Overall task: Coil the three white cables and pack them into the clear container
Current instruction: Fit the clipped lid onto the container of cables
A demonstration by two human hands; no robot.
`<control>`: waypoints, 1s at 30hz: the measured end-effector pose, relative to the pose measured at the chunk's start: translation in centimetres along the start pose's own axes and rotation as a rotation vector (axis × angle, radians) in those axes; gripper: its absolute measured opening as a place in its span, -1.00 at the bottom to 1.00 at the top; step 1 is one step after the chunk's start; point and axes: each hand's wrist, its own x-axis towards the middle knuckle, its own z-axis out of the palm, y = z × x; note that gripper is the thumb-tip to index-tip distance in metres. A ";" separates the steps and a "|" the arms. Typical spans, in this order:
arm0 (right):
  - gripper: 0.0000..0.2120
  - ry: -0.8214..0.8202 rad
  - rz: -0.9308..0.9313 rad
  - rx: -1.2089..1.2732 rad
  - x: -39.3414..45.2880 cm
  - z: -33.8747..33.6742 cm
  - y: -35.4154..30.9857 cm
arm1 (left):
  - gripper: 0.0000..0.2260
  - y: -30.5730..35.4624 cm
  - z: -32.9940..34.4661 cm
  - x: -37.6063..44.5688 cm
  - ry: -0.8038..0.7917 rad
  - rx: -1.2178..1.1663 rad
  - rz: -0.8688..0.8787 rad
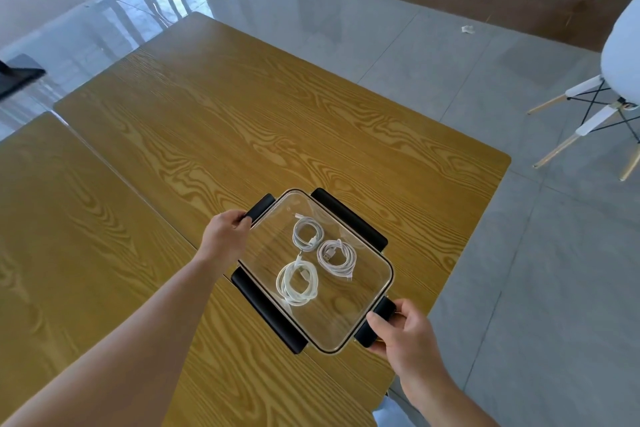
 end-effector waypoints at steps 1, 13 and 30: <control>-0.89 -0.009 0.003 0.011 0.1 -0.1 0.1 | -0.78 0.0 0.0 0.1 -0.001 0.004 -0.010; -0.89 -0.066 0.019 0.062 0.0 -0.4 0.2 | -0.85 -0.5 -0.4 1.1 -0.061 -0.094 -0.086; -0.80 0.090 0.029 -0.138 -0.7 0.0 -0.1 | -0.83 0.5 0.0 0.3 -0.040 0.082 0.138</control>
